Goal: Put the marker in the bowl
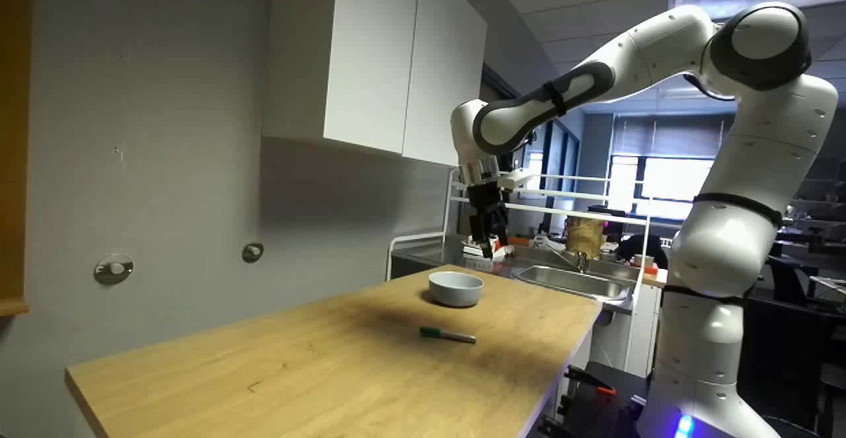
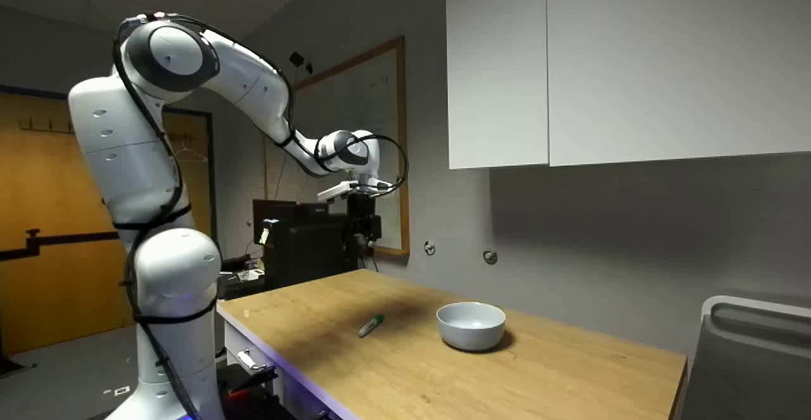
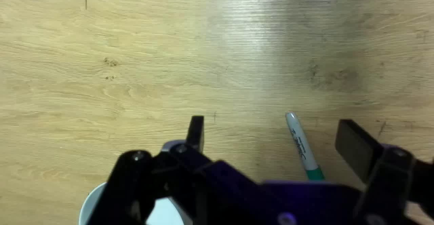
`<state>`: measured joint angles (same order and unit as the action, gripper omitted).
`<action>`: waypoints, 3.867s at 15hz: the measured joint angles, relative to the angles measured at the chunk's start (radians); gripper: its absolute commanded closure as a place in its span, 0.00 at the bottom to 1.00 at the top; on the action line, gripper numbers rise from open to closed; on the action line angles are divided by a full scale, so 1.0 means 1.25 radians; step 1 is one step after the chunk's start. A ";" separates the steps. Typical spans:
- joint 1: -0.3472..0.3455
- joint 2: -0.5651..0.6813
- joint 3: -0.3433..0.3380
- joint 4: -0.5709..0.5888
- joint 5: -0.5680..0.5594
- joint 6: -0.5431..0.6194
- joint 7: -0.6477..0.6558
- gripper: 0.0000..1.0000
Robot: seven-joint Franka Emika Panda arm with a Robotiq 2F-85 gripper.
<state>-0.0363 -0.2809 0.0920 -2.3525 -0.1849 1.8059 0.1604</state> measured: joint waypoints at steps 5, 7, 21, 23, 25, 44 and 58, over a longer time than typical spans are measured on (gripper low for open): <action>0.000 0.000 0.000 0.001 0.000 0.001 0.000 0.00; 0.000 0.000 0.000 0.001 0.000 0.001 0.000 0.00; 0.004 0.004 -0.005 0.001 0.000 0.003 0.000 0.00; 0.004 0.012 -0.007 0.000 0.000 0.016 -0.001 0.00; 0.005 0.027 -0.011 -0.002 0.000 0.051 -0.010 0.00; 0.029 0.424 -0.039 0.143 0.133 0.183 -0.274 0.00; 0.035 0.639 -0.039 0.380 0.129 -0.003 -0.276 0.40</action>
<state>0.0071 0.5178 0.0429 -1.8780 -0.0238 1.8021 -0.1845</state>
